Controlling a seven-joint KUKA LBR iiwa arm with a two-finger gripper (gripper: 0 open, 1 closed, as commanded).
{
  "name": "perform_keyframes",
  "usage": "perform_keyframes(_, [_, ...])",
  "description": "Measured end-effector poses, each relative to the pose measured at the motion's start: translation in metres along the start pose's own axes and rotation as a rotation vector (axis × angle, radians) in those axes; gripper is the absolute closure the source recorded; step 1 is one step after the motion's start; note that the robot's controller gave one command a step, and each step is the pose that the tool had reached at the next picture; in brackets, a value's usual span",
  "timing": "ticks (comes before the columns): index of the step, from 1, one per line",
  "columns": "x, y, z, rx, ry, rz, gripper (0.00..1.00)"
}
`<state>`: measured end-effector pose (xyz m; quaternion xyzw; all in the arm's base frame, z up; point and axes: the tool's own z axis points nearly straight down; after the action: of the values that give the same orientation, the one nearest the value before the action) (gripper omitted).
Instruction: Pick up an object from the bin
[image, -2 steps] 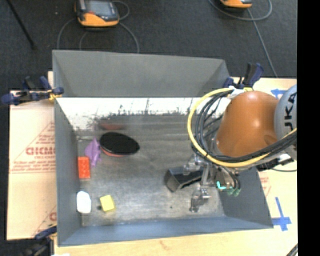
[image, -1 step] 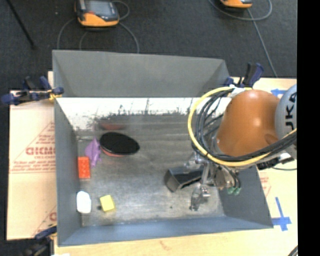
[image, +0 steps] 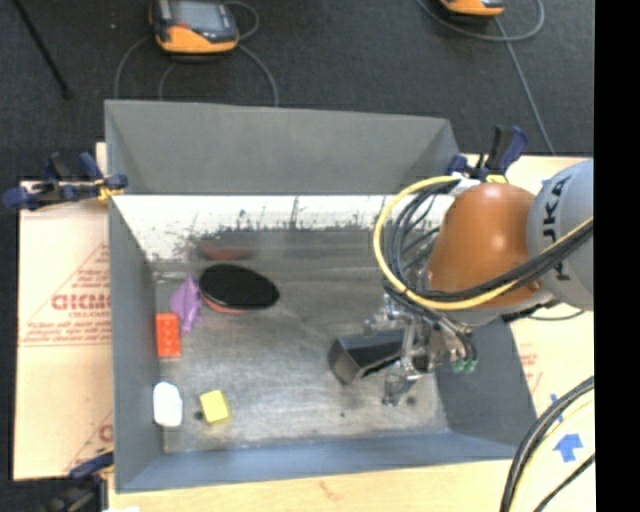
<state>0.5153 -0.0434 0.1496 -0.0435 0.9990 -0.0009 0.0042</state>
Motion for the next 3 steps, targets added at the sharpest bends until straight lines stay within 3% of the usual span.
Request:
perform_keyframes(1, [-0.022,-0.024,0.055,0.0,0.005,-0.064,0.0])
perform_keyframes(2, [-0.03,-0.045,0.001,0.001,0.0,-0.054,0.0])
perform_keyframes(3, [-0.03,-0.039,0.066,-0.001,-0.002,-0.037,0.0])
